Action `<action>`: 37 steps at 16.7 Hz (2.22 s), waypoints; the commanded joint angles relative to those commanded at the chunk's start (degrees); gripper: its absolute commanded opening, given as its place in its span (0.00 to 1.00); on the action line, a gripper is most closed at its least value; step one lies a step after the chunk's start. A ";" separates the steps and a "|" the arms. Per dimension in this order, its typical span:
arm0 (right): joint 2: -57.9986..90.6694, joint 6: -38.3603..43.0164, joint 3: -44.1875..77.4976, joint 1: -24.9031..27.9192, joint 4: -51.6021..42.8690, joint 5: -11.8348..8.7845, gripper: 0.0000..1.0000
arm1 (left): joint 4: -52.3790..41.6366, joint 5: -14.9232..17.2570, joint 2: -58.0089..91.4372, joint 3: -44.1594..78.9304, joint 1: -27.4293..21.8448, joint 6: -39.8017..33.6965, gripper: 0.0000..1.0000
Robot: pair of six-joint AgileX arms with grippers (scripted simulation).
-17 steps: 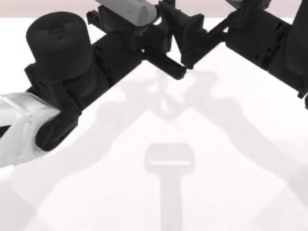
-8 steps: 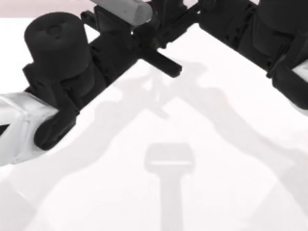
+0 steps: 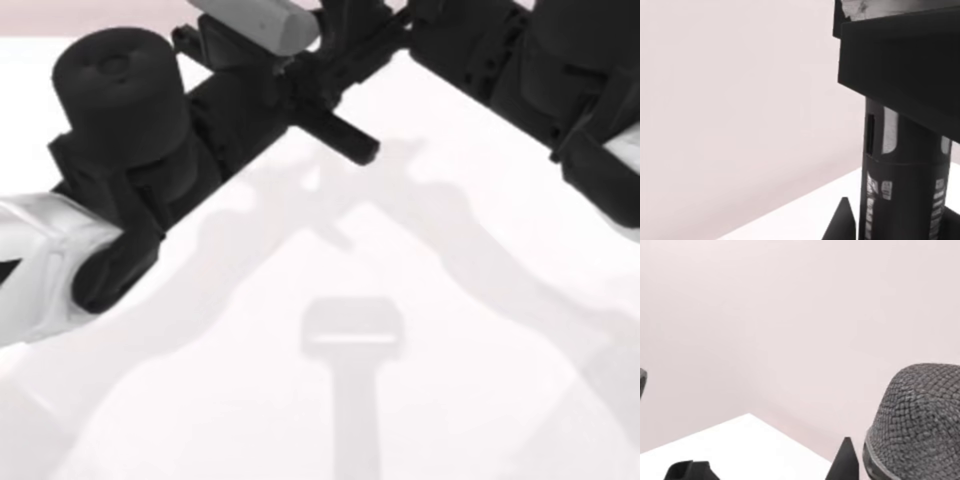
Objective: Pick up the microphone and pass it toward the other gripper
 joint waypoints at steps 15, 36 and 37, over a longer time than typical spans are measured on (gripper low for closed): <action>0.00 0.00 0.00 0.00 0.00 0.00 0.00 | 0.00 0.00 0.00 0.00 0.00 0.00 0.08; -0.77 -0.40 0.79 -0.15 0.06 0.78 0.00 | 0.01 -1.40 0.77 -0.91 1.01 1.01 1.00; -0.86 -0.37 0.70 -0.24 0.05 0.67 0.00 | -0.05 -1.37 0.58 -1.09 1.05 1.01 1.00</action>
